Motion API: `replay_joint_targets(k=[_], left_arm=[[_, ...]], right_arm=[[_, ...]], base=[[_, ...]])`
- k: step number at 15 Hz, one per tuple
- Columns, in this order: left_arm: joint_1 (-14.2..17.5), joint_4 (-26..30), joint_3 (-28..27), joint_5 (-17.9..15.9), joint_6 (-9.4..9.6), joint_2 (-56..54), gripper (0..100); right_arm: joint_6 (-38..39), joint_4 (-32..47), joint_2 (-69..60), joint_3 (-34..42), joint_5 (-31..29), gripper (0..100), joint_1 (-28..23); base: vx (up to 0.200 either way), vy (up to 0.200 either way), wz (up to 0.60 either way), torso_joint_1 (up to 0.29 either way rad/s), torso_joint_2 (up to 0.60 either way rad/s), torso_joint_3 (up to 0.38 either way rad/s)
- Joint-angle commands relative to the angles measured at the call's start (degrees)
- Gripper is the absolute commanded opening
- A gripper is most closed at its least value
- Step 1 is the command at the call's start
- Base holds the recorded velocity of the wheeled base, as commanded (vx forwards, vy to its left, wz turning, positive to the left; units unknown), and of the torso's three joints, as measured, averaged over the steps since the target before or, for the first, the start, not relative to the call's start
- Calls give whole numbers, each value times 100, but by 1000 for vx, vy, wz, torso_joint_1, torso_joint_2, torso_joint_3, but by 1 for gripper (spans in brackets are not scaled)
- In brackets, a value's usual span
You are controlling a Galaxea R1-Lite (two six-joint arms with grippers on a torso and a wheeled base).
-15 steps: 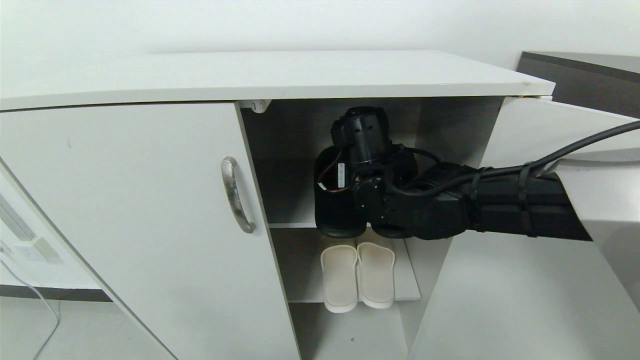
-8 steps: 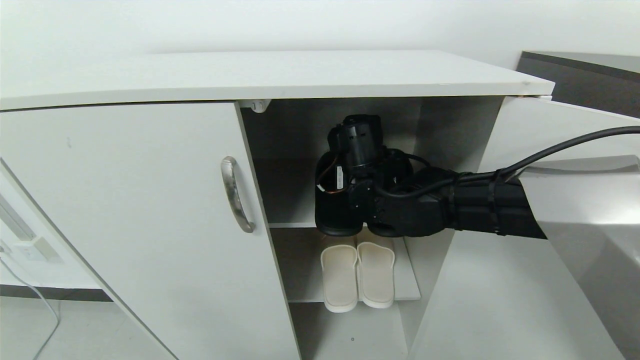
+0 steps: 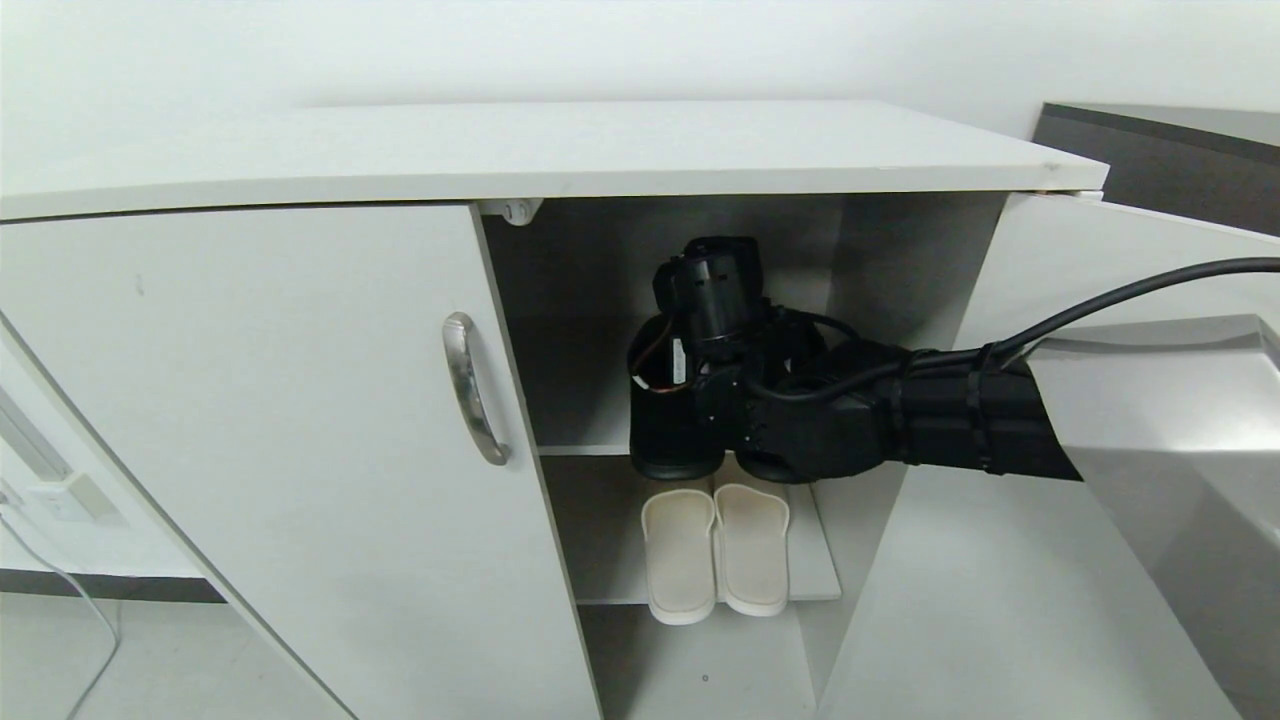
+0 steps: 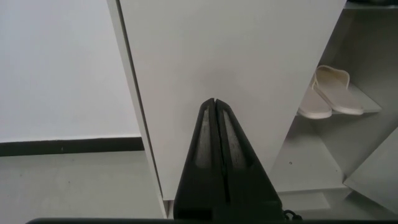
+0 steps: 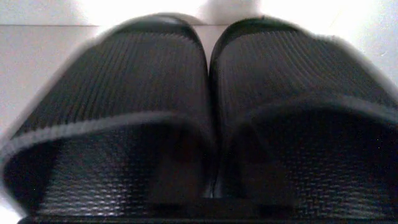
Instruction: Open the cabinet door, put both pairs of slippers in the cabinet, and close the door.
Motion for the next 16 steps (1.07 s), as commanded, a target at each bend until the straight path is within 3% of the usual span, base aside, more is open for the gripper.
replay_joint_targets(k=[1,2,6,13,14,16], left_arm=[[0,0,0,1,-2,0,0],[0,0,0,1,-2,0,0],[0,0,0,1,-2,0,0],[0,0,0,-8,7,0,0],[0,0,0,1,-2,9,0],[0,0,0,-8,-2,0,0]], right_arm=[[14,-1,-51,84,-34,100,18],[23,-10,-86,128,-34,100,18],[225,-124,-1132,1508,-333,100,396],[243,-1970,-3373,5138,-350,100,1583],[67,-2067,-3487,5313,-359,0,1706],[14,-2146,-3514,5375,-350,0,1732]], base=[[0,0,0,0,0,0],[0,0,0,0,0,0],[0,0,0,0,0,0],[0,0,0,0,0,0],[0,0,0,0,0,0],[0,0,0,0,0,0]])
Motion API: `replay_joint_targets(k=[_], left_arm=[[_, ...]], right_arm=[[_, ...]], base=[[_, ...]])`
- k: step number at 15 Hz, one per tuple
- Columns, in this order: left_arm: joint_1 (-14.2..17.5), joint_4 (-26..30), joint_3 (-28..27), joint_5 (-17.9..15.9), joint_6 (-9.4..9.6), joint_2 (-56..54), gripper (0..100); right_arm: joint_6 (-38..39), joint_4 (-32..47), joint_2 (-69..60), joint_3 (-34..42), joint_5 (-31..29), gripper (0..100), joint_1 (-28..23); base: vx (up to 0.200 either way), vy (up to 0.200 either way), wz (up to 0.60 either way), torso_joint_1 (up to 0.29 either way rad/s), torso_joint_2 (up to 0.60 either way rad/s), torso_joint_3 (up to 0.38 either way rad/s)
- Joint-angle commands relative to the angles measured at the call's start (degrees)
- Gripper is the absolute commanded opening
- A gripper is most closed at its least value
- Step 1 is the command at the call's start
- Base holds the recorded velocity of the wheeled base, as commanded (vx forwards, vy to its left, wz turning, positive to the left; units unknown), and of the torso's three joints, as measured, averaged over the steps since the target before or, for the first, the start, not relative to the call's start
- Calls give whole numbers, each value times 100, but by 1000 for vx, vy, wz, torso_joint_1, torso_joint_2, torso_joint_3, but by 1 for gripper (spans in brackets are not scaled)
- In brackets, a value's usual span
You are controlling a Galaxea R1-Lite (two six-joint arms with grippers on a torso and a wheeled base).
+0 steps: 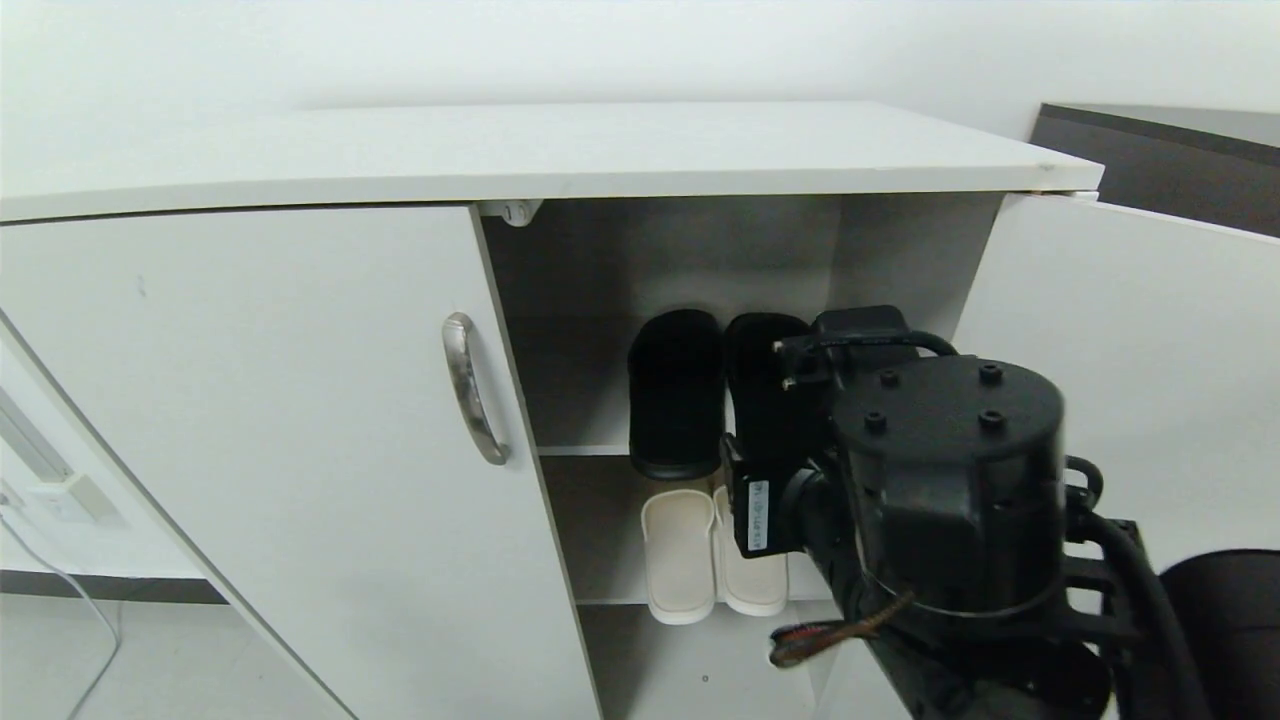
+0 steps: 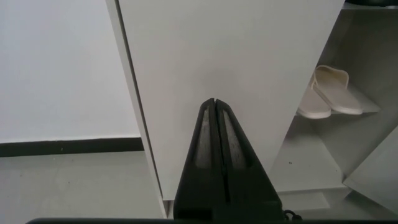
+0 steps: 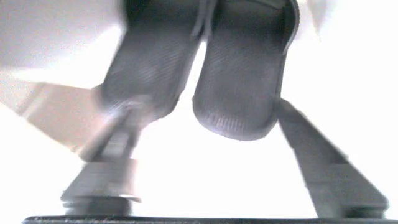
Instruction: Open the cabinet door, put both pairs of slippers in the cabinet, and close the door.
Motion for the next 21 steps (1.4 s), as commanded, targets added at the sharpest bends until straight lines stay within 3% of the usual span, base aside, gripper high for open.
replay_joint_targets(k=[1,8,21], left_arm=[[0,0,0,1,-2,0,0],[0,0,0,1,-2,9,0],[0,0,0,1,-2,9,0]], right_arm=[[-7,-5,-272,201,11,0,99],[-7,-304,89,280,2,0,99],[-34,-321,80,447,2,0,46]], base=[[0,0,0,0,0,0],[0,0,0,0,0,0],[-200,0,0,1,3,3]])
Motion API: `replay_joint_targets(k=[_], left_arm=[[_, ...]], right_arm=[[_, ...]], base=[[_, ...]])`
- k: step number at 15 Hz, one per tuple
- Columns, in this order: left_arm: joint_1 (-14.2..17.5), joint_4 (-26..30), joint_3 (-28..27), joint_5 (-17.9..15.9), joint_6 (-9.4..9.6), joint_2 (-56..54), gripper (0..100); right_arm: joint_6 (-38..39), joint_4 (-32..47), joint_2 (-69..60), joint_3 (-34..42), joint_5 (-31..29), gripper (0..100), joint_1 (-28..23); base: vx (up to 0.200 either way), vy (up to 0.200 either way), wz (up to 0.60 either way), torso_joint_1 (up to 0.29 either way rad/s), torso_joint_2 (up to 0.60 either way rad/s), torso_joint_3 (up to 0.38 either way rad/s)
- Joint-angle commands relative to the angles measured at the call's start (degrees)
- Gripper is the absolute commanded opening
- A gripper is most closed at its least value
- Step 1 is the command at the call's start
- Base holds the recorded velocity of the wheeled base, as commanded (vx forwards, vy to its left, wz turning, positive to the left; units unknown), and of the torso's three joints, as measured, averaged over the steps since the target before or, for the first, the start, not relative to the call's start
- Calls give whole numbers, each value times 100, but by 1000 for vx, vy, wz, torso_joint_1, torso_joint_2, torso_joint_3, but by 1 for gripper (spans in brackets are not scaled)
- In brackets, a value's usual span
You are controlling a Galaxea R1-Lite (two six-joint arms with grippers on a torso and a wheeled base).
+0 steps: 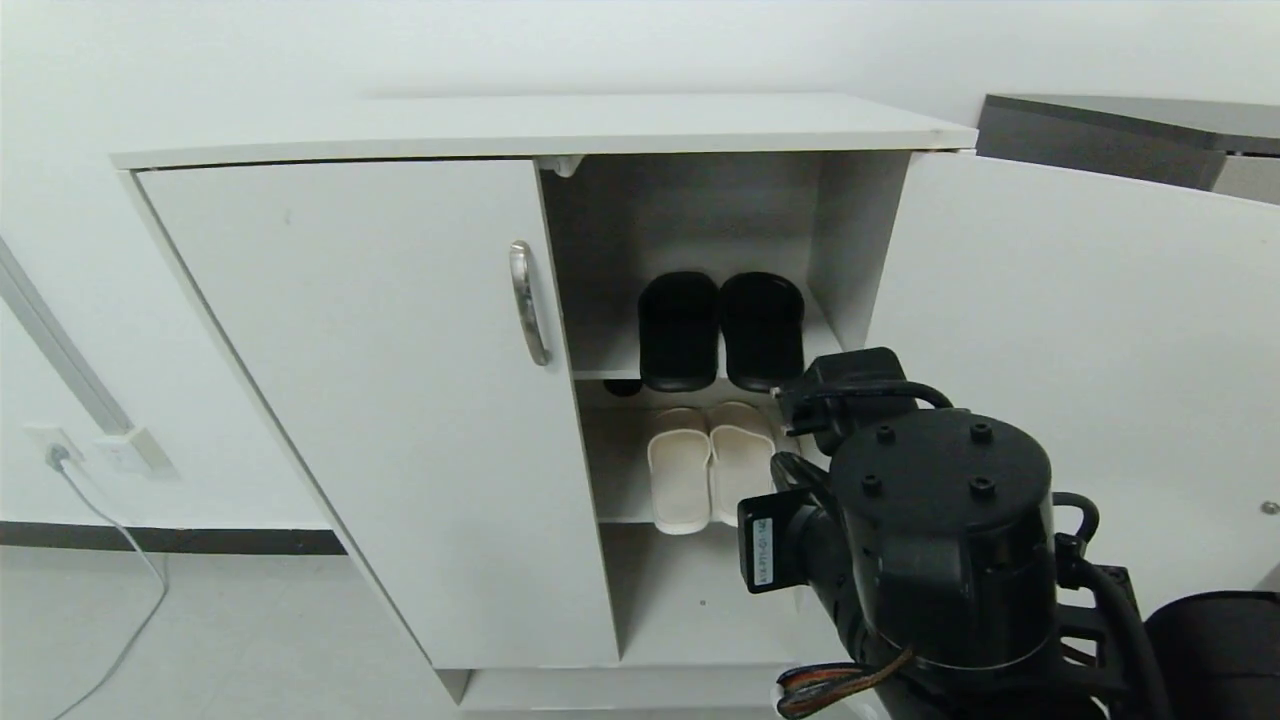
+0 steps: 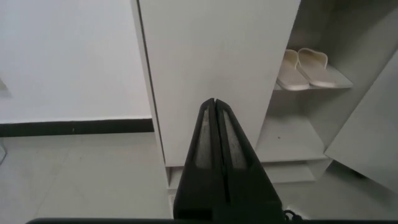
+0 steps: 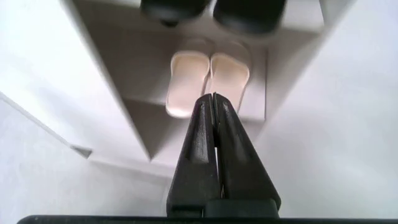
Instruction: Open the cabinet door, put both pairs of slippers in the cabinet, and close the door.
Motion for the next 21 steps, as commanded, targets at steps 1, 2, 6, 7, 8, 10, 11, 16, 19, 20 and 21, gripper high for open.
replay_joint_targets(k=[1,2,6,7,8,10,11,16,19,20,21], left_arm=[[0,0,2,1,-2,9,0],[0,0,2,1,-2,0,0],[0,0,-6,1,-2,0,0],[0,0,2,1,-11,0,0],[0,0,2,1,-2,0,0],[0,0,2,1,16,0,0],[0,0,2,18,7,0,0],[0,0,2,18,16,0,0],[0,0,2,18,16,0,0],[0,0,2,18,16,0,0],[0,0,2,18,16,0,0]], right_arm=[[2,-6,-6,74,0,0,-28],[2,-6,-15,109,-9,0,-90],[-78,-76,3,249,0,0,-239],[-104,-120,12,249,9,0,-274],[-113,-217,56,258,35,0,-362],[-113,-348,152,267,272,0,-520],[-113,-436,161,311,404,0,-573],[-121,-1148,372,548,923,0,-872],[-429,-1922,583,891,1230,0,-1012],[-526,-2168,627,988,1239,0,-1048],[-587,-2273,653,1014,1239,0,-1100]], base=[[-200,0,0,-2,12,2],[-200,0,0,2,2,-2],[-200,0,0,2,5,2],[-200,0,0,-2,2,2],[-200,0,0,-2,2,7],[-100,0,0,4,-1,1],[0,0,0,0,0,0],[0,0,0,0,0,0],[0,0,0,0,0,0],[0,0,0,0,0,0],[0,0,0,0,0,0]])
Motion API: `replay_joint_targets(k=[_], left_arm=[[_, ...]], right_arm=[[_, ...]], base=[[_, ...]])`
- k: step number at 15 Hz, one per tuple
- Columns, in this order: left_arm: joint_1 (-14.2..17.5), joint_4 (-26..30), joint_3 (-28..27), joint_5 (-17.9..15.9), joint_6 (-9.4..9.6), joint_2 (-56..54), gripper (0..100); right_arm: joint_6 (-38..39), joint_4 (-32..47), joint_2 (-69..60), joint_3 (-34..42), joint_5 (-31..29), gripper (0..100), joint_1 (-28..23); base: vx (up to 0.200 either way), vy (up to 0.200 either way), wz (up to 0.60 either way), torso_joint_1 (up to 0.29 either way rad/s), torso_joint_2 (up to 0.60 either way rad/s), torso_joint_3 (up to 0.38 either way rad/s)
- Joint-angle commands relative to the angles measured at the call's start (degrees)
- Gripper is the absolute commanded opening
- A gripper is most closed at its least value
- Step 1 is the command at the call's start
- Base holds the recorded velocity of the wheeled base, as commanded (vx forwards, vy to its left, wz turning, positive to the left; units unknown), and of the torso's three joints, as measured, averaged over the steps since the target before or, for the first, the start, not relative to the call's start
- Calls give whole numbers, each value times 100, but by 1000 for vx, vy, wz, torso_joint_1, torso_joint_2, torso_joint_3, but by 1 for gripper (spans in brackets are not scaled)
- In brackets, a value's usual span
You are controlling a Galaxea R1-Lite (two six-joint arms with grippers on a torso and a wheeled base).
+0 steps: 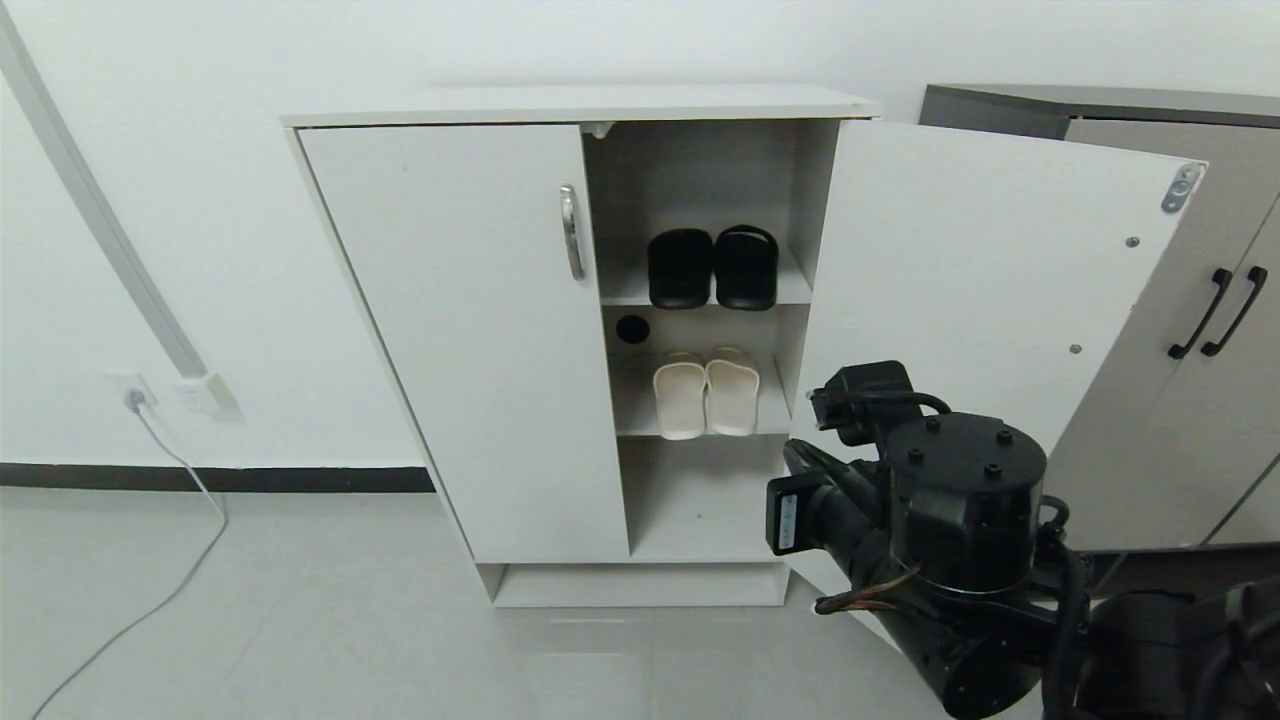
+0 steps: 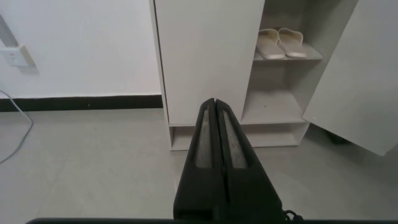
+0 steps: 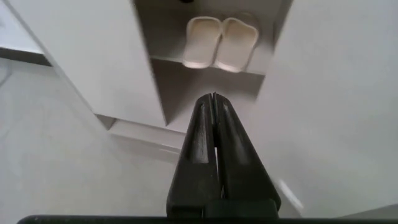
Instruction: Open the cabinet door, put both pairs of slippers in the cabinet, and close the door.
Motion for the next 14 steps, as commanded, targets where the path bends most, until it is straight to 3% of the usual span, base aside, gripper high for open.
replay_joint_targets(k=[1,10,14], left_arm=[[0,0,0,0,0,0,0],[0,0,0,0,0,0,0],[0,0,0,0,0,0,0]], right_arm=[[-41,-29,133,69,22,0,-97],[-32,-29,186,104,154,0,-185],[-32,-38,230,113,154,0,-194]], base=[[0,0,0,0,0,0],[0,0,0,1,-6,-4],[0,0,0,19,-207,-312]])
